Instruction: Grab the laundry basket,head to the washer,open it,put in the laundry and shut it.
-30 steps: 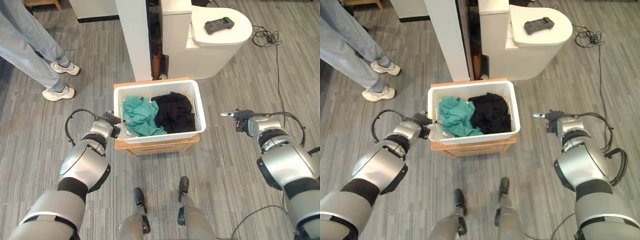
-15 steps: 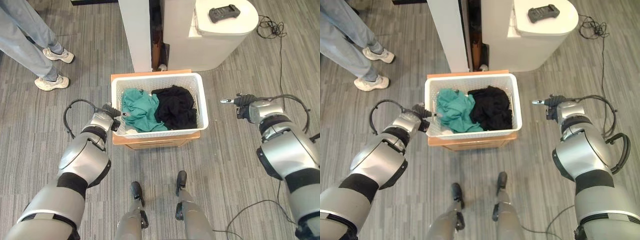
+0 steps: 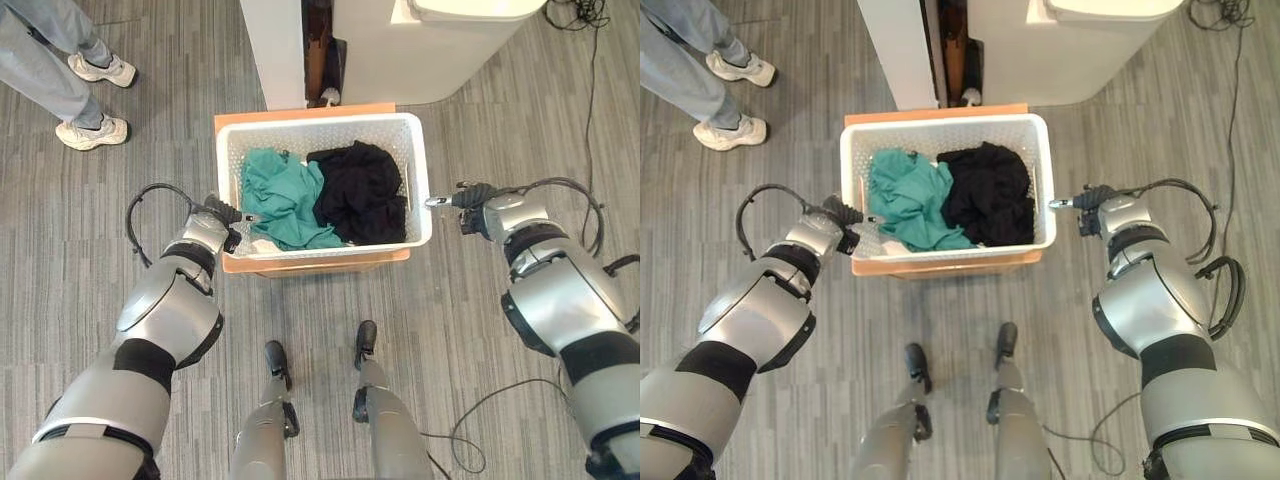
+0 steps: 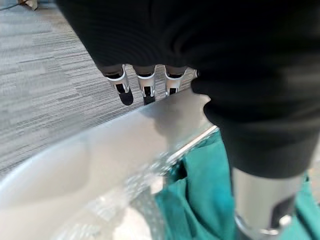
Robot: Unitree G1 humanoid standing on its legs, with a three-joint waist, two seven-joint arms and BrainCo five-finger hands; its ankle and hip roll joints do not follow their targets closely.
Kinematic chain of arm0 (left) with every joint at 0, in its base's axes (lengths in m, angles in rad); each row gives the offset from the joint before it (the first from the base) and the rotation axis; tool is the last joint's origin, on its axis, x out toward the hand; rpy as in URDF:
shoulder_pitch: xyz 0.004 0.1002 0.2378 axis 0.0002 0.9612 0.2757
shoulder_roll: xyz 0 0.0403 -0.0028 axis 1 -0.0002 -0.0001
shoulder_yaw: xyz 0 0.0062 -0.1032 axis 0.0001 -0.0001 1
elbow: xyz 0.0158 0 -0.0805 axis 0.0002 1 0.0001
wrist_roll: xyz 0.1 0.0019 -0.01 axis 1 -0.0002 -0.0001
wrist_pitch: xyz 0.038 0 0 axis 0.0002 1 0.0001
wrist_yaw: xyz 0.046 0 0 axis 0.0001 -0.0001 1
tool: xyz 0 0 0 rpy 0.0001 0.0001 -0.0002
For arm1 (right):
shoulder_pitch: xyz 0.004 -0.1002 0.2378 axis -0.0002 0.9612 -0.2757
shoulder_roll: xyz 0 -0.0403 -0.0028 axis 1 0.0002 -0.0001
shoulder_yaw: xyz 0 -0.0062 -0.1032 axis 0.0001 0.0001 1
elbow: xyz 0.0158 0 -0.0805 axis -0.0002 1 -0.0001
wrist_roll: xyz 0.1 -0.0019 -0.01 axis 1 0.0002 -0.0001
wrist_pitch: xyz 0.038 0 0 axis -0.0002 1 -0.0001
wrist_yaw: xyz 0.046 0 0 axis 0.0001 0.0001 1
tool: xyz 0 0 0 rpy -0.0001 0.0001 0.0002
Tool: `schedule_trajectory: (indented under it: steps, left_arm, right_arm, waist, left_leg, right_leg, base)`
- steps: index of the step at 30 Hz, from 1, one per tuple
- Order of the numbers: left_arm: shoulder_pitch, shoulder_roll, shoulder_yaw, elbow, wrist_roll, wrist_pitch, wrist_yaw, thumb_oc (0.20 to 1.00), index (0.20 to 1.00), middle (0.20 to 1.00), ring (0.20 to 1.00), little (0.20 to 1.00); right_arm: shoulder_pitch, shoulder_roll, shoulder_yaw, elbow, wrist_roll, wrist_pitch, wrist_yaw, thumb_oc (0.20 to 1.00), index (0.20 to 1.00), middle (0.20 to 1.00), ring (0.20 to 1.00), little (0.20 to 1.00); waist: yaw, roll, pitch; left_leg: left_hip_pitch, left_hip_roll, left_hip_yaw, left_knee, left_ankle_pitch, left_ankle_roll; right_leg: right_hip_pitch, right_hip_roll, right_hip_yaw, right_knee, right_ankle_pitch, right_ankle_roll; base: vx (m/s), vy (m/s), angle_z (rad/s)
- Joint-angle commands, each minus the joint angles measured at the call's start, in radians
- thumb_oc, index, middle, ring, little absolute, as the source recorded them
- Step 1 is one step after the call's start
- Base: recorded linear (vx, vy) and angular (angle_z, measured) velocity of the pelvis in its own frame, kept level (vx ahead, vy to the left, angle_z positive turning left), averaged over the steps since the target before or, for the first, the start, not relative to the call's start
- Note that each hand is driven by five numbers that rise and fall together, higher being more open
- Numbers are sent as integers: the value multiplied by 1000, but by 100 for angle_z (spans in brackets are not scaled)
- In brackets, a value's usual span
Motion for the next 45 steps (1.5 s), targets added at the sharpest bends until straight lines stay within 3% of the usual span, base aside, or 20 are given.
schedule_trajectory:
  steps: [1,19,31,36,45]
  left_arm:
    - [-184,20,-36,46,26,-15,3,1000,1000,1000,1000,1000]
    - [-230,-9,-52,34,9,-37,37,1000,1000,1000,1000,1000]
    - [-254,-88,-69,-13,0,-43,20,1000,1000,1000,1000,1000]
    - [-247,-76,-90,-13,59,-49,32,1000,1000,1000,1000,1000]
    - [-252,-6,-126,5,173,-66,85,1000,1000,1000,1000,1000]
  right_arm:
    - [-240,-24,82,107,-24,-23,-30,1000,1000,1000,1000,1000]
    - [-267,13,125,79,8,-56,-46,1000,1000,1000,1000,1000]
    - [-289,-12,106,122,-18,-45,-52,1000,1000,1000,1000,1000]
    - [-291,-62,103,113,-14,-55,-66,1000,1000,1000,1000,1000]
    - [-302,-86,127,95,22,-84,-70,1000,1000,1000,1000,1000]
  waist:
    - [11,47,118]
    - [5,35,114]
    - [27,66,128]
    - [31,76,131]
    - [14,46,136]
  left_leg:
    - [-58,58,-116,-15,87,-68]
    - [-55,57,-120,-15,79,-68]
    - [-131,41,-134,-15,94,-72]
    - [-142,38,-137,-15,94,-71]
    - [-136,45,-132,-15,92,-70]
  right_leg:
    - [53,-83,3,-2,16,117]
    - [56,-81,2,-2,13,115]
    - [1,-93,-15,-2,28,124]
    - [-8,-93,-16,-2,31,127]
    - [-8,-86,-10,-2,32,126]
  base:
    - [0,0,0]
    - [0,0,0]
    - [-10,1,4]
    - [2,1,1]
    - [0,0,0]
